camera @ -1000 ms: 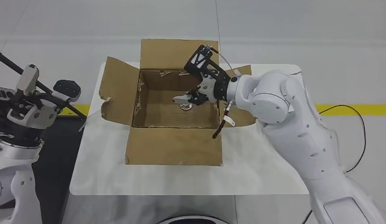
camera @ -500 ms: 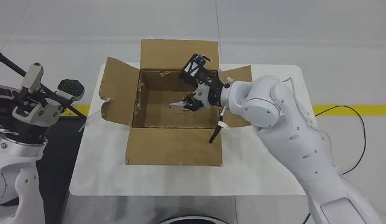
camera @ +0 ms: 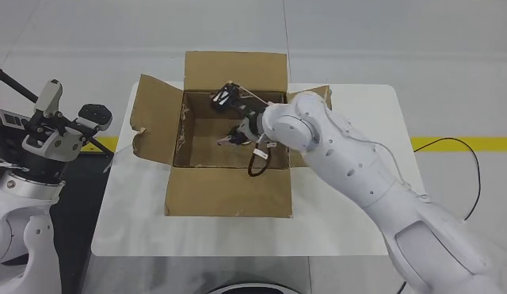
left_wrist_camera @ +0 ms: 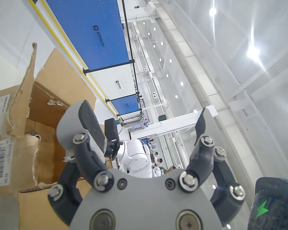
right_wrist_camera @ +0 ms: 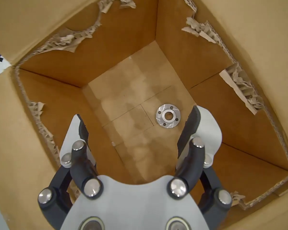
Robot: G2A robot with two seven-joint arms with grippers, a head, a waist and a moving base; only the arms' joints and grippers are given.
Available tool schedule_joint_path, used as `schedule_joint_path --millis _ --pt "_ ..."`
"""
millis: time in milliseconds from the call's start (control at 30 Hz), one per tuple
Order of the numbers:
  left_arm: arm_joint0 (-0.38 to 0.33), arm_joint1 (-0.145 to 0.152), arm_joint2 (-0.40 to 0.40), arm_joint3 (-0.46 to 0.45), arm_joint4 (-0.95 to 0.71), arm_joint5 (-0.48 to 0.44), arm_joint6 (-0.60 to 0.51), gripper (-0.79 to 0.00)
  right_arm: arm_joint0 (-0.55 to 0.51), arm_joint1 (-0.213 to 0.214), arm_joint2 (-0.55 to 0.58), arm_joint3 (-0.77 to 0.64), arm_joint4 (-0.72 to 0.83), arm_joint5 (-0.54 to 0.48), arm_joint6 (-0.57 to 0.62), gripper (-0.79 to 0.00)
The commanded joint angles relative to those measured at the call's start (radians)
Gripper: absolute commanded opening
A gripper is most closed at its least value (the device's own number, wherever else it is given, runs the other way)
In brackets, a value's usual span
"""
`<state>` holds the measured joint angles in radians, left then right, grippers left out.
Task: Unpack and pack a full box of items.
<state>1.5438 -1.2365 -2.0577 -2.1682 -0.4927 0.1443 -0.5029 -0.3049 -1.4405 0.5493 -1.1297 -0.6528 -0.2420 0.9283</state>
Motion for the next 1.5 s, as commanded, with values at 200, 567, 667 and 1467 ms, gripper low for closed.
schedule_joint_path --millis 200,567,667,1467 --pt "0.000 0.000 0.000 0.000 0.000 0.000 0.000 0.000 0.073 -0.091 -0.092 0.190 -0.004 0.079 0.015 -0.302" --pt "0.000 0.000 0.000 0.000 0.000 0.000 0.000 0.000 0.123 -0.208 -0.158 0.426 0.016 0.110 0.038 -0.268" --pt "0.000 0.000 0.000 0.000 0.000 0.000 0.000 0.000 0.132 -0.238 -0.169 0.486 0.021 0.102 0.045 -0.246" --pt "0.000 0.000 0.000 0.000 0.000 0.000 0.000 0.000 0.177 -0.403 -0.187 0.819 0.002 0.062 -0.024 -0.406"
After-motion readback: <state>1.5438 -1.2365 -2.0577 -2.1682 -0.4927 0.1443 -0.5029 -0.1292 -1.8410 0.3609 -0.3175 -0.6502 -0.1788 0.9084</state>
